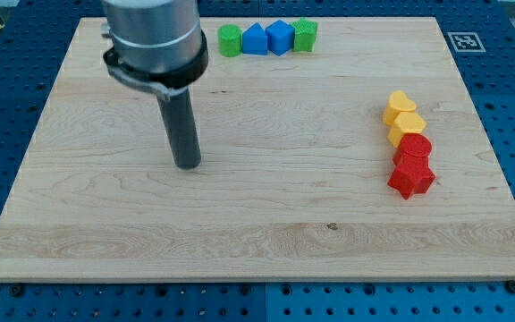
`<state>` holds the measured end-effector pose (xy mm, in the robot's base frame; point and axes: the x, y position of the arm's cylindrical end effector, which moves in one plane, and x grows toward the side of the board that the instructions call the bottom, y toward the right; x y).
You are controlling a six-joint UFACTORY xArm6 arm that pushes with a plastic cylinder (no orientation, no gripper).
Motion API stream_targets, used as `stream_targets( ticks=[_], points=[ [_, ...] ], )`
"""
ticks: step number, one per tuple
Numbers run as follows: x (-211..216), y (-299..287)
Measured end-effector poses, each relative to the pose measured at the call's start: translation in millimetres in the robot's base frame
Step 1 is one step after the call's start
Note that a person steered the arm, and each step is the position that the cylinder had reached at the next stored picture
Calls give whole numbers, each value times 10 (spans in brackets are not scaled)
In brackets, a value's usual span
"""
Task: Move your arm to the bottom center
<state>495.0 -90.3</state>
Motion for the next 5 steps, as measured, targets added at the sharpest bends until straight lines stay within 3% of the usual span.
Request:
stream_targets(
  ticks=[3,5],
  points=[
    [843,679],
    [902,1668]
  ],
)
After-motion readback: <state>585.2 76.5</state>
